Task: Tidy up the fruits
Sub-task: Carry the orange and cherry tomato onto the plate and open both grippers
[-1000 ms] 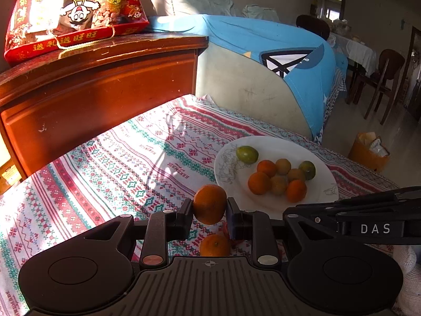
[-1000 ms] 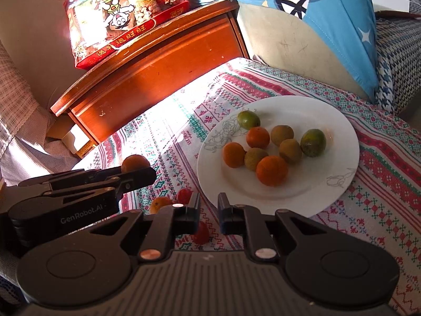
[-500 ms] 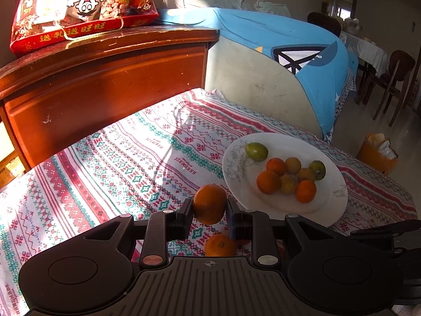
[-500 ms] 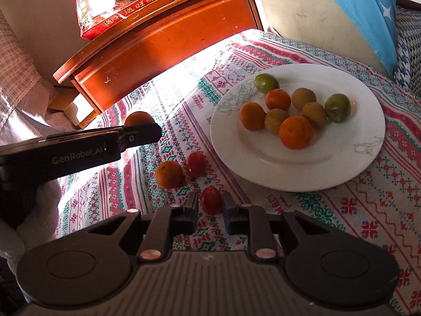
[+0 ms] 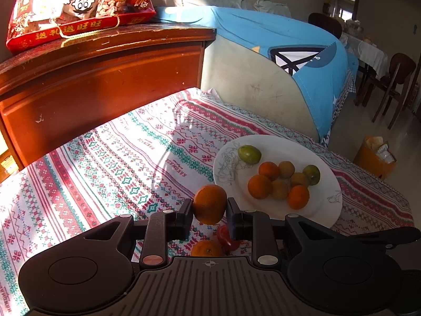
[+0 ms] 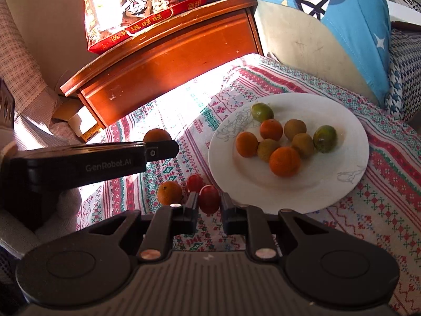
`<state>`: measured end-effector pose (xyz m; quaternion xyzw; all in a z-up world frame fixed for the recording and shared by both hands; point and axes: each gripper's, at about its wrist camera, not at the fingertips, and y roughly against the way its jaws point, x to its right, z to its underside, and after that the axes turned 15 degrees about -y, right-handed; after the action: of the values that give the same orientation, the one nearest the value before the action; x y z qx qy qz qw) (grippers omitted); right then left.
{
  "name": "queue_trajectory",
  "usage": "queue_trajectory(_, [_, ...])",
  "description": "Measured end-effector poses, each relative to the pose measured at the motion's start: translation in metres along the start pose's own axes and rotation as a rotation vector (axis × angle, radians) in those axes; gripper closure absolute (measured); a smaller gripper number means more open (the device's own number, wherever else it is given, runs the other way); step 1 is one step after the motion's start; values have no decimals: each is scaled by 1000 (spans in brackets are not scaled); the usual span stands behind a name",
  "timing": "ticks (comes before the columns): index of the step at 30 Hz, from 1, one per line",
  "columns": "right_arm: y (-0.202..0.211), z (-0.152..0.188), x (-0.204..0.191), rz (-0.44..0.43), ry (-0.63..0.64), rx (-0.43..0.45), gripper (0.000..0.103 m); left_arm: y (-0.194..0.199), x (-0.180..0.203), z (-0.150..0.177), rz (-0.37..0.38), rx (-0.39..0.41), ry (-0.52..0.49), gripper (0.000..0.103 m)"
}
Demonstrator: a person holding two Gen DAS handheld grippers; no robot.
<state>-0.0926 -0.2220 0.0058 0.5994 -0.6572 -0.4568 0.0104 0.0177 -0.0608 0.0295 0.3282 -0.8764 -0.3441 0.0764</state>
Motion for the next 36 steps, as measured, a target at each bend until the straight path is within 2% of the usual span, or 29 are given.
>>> queue_trajectory(4, [13,-18,15,50,-42,95,85,-5,1,-4,12,2,31,79])
queue_trajectory(11, [9,-26,36,121,-121,117,85,-20,23,-10,49,-18,13,79])
queue_trajectory(25, [8,-32,59,173,-224,145,82,-45,51,-14,99,-55,8,79])
queue_trajectory(28, [12,-34,61,177,-235,167,82,-44,54,-17,98,-47,12,76])
queue_trajectory(30, [15,-36,63,175,-248,179,82,-40,56,-21,102,-27,17,65])
queue_trajectory(33, [18,-39,64,167,-256,187,81,-32,57,-28,99,4,24,58])
queue_trajectory(35, [19,-39,63,160,-255,185,77,-25,55,-34,88,17,26,57])
queue_trajectory(36, [20,-38,61,155,-254,184,74,-22,53,-36,81,20,28,53])
